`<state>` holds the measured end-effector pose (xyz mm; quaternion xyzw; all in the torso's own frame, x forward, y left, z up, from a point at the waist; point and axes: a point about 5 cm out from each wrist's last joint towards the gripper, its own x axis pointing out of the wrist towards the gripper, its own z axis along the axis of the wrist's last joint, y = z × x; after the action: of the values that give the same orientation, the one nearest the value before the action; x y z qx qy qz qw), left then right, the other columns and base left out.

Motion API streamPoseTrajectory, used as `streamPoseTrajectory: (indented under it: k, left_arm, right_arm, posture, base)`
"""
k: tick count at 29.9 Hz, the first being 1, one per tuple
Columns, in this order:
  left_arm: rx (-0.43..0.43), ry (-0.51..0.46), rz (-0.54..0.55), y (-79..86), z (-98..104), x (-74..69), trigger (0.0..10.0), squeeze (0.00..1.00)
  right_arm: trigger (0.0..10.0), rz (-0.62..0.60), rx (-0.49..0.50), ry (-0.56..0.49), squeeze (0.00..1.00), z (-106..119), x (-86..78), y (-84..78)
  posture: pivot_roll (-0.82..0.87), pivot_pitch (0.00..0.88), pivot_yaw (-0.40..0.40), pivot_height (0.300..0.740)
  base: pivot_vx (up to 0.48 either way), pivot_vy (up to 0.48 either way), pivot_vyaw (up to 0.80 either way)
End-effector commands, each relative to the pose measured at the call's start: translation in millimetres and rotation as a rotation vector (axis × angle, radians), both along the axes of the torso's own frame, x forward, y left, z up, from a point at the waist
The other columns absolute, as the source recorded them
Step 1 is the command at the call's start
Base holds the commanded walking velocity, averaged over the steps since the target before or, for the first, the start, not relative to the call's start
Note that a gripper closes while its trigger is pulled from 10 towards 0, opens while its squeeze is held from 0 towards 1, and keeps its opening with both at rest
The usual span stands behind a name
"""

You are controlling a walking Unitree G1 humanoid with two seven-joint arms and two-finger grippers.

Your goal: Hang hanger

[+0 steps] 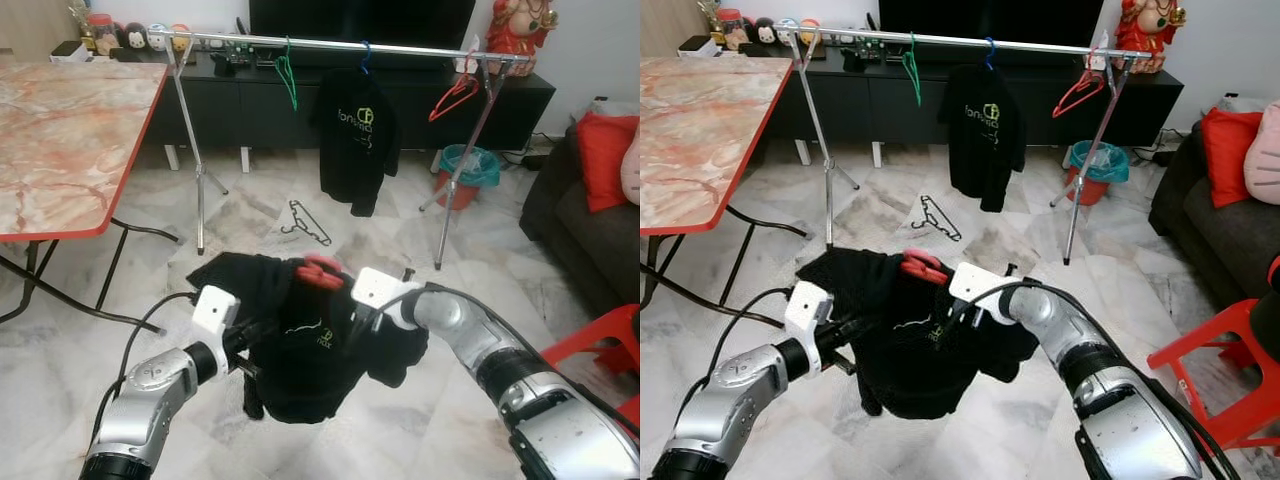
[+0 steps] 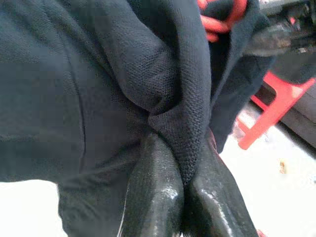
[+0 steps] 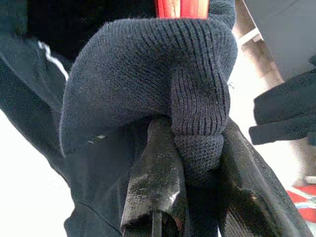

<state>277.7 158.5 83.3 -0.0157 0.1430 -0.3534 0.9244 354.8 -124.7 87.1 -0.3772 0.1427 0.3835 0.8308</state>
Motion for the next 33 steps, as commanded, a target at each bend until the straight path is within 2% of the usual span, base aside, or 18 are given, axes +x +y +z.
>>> streamPoseTrajectory:
  k: [1, 6, 8, 11, 14, 15, 18, 20, 23, 25, 30, 33]
  left_arm:
    - [0.018, -0.012, -0.069, -8.0, 4.2, -4.2, 10.0, 0.00]
    - [0.063, -0.056, -0.118, -10.5, 8.7, -5.9, 10.0, 0.00]
    - [0.071, -0.075, -0.106, -10.7, 11.2, -4.4, 10.0, 0.00]
    - [0.054, -0.069, -0.128, -13.7, 14.0, -4.5, 10.0, 0.00]
    - [0.101, -0.037, -0.182, -14.3, 11.0, -8.9, 10.0, 0.00]
    - [0.132, -0.013, -0.187, -12.2, 6.7, -10.3, 10.0, 0.00]
    - [0.145, 0.015, -0.194, -10.7, 3.0, -11.7, 10.0, 0.00]
    - [0.190, 0.051, -0.208, -8.5, -3.4, -14.8, 10.0, 0.00]
    - [0.220, 0.069, -0.191, -5.7, -8.1, -14.5, 10.0, 0.00]
    - [0.252, 0.066, -0.170, -3.1, -9.5, -12.1, 10.0, 0.00]
    - [0.459, 0.020, -0.007, 14.8, -19.1, 3.2, 10.0, 0.00]
    - [0.509, 0.001, 0.046, 18.4, -21.4, 7.2, 10.0, 0.00]
  right_arm:
    - [10.0, 0.031, 0.066, -0.014, 0.00, 15.0, 5.0, 8.6]
    - [10.0, 0.019, 0.022, 0.077, 0.00, 5.5, 2.6, 6.5]
    - [10.0, 0.064, -0.030, 0.123, 0.00, -0.4, -2.0, 4.5]
    - [10.0, 0.068, -0.056, 0.111, 0.00, -3.0, -3.1, 3.0]
    - [10.0, -0.016, 0.060, 0.028, 0.00, 10.1, 6.1, 8.0]
    - [10.0, -0.069, 0.132, -0.006, 0.00, 18.6, 11.6, 10.5]
    - [10.0, -0.103, 0.166, -0.024, 0.00, 23.2, 14.9, 11.3]
    - [10.0, -0.113, 0.182, -0.028, 0.00, 26.9, 16.6, 12.6]
    - [10.0, -0.092, 0.231, -0.006, 0.00, 30.5, 16.7, 19.7]
    - [10.0, -0.088, 0.224, -0.001, 0.00, 30.2, 16.6, 19.9]
    - [10.0, -0.080, 0.242, 0.016, 0.00, 32.5, 17.6, 17.0]
    - [10.0, -0.079, 0.286, 0.029, 0.00, 35.7, 18.3, 17.0]
  posture:
    - [0.00, 0.000, -0.087, 0.736]
    - [0.01, 0.000, -0.089, 0.736]
    - [0.00, 0.000, -0.089, 0.736]
    - [0.01, 0.000, -0.090, 0.736]
    - [0.00, 0.000, -0.087, 0.736]
    - [0.01, 0.000, -0.086, 0.736]
    - [0.01, 0.000, -0.085, 0.736]
    - [0.01, 0.000, -0.084, 0.736]
    - [0.01, 0.000, -0.086, 0.736]
    - [0.01, 0.000, -0.087, 0.736]
    - [0.01, 0.000, -0.090, 0.736]
    - [0.01, 0.000, -0.090, 0.736]
  base:
    - [0.000, 0.000, 0.00]
    - [0.000, 0.000, 0.00]
    - [0.000, 0.000, 0.00]
    - [0.000, 0.000, 0.00]
    - [0.000, 0.000, 0.00]
    - [0.000, 0.000, 0.00]
    - [0.000, 0.000, 0.00]
    - [0.000, 0.000, 0.00]
    - [0.000, 0.000, 0.00]
    - [0.000, 0.000, 0.00]
    - [0.000, 0.000, 0.00]
    - [0.000, 0.000, 0.00]
